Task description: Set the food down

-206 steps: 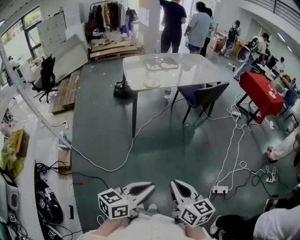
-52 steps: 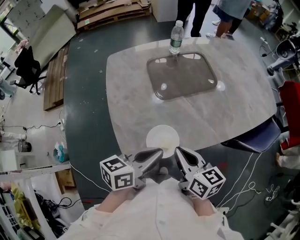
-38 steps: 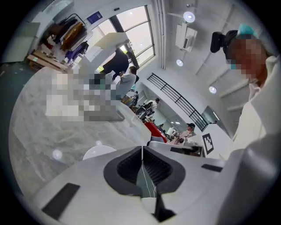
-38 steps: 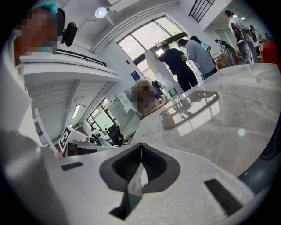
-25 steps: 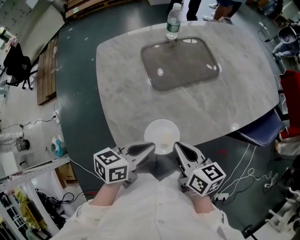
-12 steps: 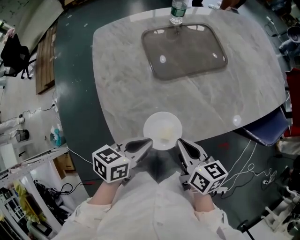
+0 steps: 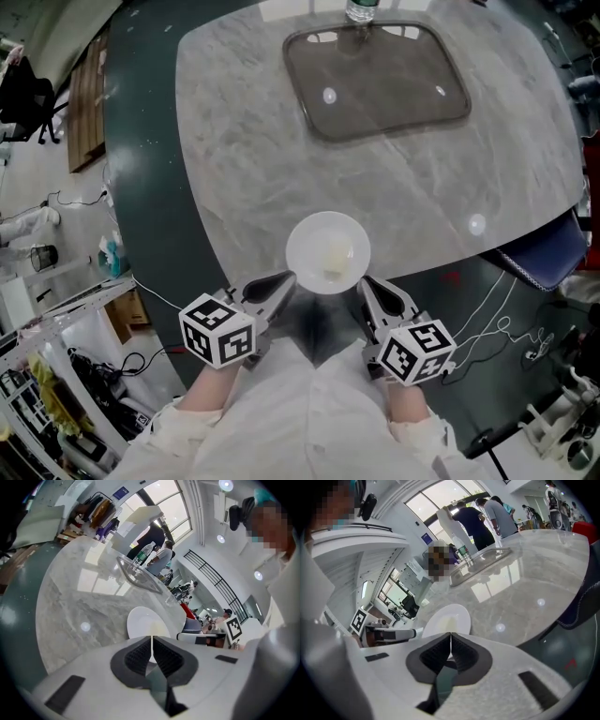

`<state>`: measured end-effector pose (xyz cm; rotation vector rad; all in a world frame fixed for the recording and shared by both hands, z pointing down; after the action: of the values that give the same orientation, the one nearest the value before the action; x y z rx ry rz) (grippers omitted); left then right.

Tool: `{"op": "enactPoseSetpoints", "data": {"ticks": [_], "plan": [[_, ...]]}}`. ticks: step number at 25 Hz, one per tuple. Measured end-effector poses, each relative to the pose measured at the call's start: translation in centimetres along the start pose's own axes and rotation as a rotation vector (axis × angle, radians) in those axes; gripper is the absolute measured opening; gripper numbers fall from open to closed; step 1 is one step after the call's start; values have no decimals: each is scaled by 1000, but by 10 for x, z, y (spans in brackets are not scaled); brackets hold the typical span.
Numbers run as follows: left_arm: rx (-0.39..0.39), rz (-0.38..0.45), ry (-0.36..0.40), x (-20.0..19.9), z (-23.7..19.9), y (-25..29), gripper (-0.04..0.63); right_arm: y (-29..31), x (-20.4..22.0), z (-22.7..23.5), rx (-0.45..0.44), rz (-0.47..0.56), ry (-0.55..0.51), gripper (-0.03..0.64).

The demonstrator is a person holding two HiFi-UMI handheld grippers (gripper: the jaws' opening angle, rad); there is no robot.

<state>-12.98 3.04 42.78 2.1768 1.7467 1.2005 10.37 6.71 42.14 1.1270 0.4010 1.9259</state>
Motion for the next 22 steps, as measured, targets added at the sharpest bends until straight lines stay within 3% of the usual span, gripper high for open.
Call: {"op": "enactPoseSetpoints", "data": {"ticks": [17, 18, 20, 22], "plan": [[-99, -25, -61, 15, -15, 2, 26, 7, 13, 11, 54, -41, 21, 5], [-101, -24, -72, 15, -16, 2, 34, 7, 13, 11, 57, -42, 23, 6], [-97, -29, -85, 15, -17, 3, 114, 7, 13, 13, 62, -40, 33, 6], [-96, -35, -87, 14, -17, 3, 115, 6, 12, 13, 61, -34, 45, 9]]}}
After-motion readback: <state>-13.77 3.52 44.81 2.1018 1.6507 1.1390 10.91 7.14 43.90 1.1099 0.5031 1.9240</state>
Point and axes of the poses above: the fingertips, and each gripper's own axes: y forward along the fingers, z to its right, x out of its underside, the point moved 9 cm from there along -y, backward along the fingers, and after that the axes turned 2 degrees about z, right-handed, at the moved point
